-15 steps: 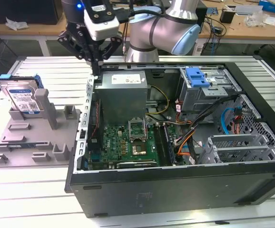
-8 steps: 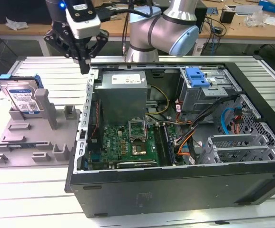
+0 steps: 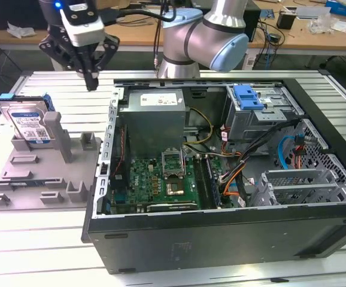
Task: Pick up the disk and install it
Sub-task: 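Reach for the disk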
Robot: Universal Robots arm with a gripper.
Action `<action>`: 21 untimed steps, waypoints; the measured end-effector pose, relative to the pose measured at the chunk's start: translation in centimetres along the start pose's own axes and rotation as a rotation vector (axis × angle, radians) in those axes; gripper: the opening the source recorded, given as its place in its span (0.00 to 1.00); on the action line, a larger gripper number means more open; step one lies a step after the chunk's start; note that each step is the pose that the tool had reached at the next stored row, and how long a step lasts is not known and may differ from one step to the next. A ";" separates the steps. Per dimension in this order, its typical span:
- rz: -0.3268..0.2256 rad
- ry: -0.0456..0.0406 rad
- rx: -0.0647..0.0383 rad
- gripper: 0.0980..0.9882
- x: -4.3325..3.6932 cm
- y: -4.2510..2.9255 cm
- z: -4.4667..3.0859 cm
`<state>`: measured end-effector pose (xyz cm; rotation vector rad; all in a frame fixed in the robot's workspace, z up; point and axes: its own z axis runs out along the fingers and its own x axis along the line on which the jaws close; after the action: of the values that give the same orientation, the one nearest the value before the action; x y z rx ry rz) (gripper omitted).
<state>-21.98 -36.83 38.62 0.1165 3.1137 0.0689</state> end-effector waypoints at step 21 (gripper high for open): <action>0.000 0.0000 0.001 0.01 10.40 1.91 0.73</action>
<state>-32.19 -34.11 37.74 0.1168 3.1137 0.0681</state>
